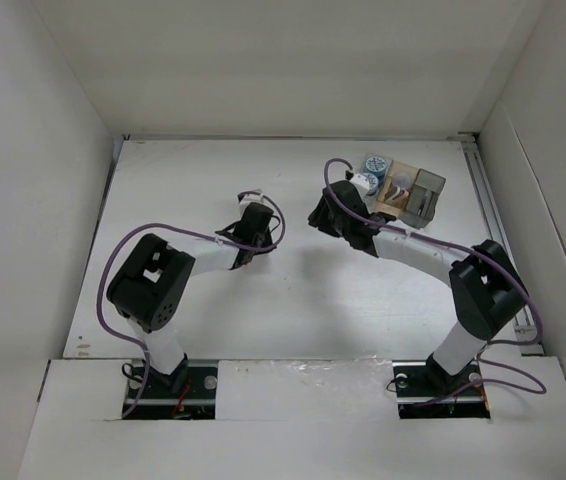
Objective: Sort the stationery into containers
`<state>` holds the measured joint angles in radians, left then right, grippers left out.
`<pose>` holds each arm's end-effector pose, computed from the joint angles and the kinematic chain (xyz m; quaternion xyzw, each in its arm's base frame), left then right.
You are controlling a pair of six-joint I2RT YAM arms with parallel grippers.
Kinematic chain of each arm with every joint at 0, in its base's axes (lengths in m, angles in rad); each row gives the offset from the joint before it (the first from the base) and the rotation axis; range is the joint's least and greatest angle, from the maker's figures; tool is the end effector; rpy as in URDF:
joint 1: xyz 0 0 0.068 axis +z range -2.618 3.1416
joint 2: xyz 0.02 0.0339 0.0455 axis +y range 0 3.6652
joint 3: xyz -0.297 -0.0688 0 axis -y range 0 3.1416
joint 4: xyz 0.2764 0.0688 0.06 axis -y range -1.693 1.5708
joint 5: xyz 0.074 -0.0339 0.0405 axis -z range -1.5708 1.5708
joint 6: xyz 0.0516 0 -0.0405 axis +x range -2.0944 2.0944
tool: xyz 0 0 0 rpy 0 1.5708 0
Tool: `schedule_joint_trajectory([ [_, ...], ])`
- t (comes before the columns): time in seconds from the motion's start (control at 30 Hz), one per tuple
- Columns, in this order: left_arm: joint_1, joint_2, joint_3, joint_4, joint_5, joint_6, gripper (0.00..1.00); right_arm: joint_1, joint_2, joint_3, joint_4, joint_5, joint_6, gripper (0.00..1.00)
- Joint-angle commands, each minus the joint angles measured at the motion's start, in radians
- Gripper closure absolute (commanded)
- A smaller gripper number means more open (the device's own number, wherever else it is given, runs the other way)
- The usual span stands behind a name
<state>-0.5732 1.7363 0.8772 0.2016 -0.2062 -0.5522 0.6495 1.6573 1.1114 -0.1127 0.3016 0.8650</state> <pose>0.3363 -0.2045 0.1602 -0.0360 0.8932 -0.1559 0.4203 0.3362 0.2361 0.2417 0.1612 0.8753 0.2011 0.4091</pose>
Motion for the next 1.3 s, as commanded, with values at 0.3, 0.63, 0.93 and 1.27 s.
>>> schedule_joint_trajectory([
  [0.3,-0.076,0.016,-0.006,0.047,0.155,-0.034,0.81,0.01,0.189,0.084,0.067,-0.11,0.035,0.53],
  [0.63,-0.076,-0.125,-0.078,0.076,0.226,-0.034,0.67,0.019,0.259,0.133,0.067,-0.119,0.035,0.56],
  [0.93,-0.064,-0.568,-0.248,0.087,-0.004,-0.058,0.7,0.07,0.317,0.23,0.022,-0.159,0.025,0.58],
  [1.27,-0.027,-0.86,-0.346,0.058,-0.088,-0.058,0.59,0.15,0.42,0.379,-0.145,0.02,0.016,0.58],
])
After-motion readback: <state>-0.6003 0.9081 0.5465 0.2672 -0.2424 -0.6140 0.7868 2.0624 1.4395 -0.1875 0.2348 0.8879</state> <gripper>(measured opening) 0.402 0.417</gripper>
